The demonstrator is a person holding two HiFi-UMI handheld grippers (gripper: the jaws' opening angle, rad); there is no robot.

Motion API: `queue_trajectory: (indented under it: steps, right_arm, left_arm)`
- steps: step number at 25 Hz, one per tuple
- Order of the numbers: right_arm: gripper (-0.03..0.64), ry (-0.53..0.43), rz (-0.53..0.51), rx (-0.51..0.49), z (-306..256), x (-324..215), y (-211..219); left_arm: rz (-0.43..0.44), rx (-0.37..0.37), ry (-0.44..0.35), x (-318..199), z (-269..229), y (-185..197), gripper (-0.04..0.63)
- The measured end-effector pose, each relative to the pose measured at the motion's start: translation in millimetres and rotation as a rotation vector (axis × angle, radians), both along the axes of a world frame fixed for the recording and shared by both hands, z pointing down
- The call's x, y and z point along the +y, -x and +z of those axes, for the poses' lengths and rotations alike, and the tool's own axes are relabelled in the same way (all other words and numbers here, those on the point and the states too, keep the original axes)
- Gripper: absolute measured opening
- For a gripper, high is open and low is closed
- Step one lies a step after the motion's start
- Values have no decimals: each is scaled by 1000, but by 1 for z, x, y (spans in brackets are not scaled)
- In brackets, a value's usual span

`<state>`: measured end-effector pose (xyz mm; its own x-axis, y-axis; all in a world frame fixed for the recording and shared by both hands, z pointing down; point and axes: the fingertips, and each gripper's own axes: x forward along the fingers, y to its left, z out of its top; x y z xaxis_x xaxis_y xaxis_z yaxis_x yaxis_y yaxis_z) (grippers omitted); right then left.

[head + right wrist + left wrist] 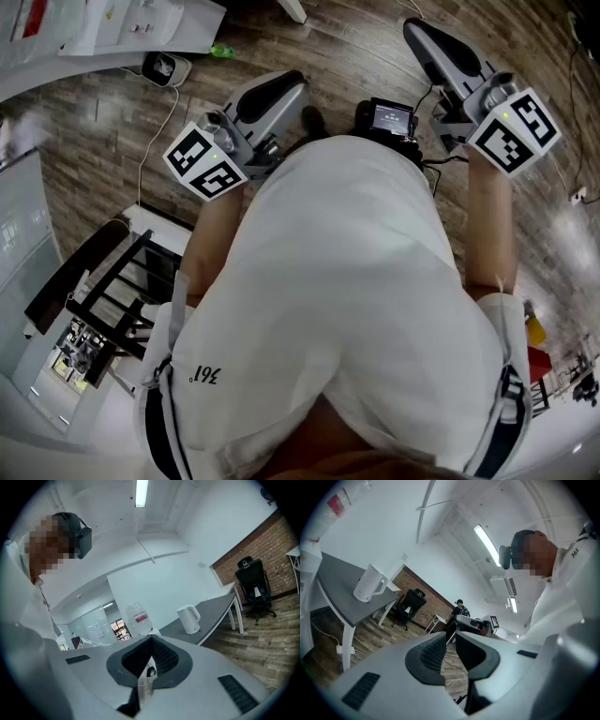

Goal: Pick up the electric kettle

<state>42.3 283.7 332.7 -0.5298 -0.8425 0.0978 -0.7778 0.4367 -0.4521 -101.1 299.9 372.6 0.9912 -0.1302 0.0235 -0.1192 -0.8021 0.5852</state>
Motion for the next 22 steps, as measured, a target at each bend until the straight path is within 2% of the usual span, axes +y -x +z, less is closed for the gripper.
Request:
queue_trajectory:
  steps: [8,15,18,20,22]
  right_arm:
    - [-3,-10,17,37,0,2,-1]
    - [-3,-11,26,50,10,3,-4]
    - [-3,2,68,26,18,7,-15]
    - [6,12,90,15,21,9,-21]
    - [48,15,96,15,22,8,-24]
  left_arm:
    - [10,-36,-15,3,2,-1,64]
    - [-11,-4,0,1,3,-1,29]
    - [-28,-13,15,2,7,-4,29]
    - [-29,-34,7,1,10,-7,29]
    - [-33,-43,-4,0,10,-8,29]
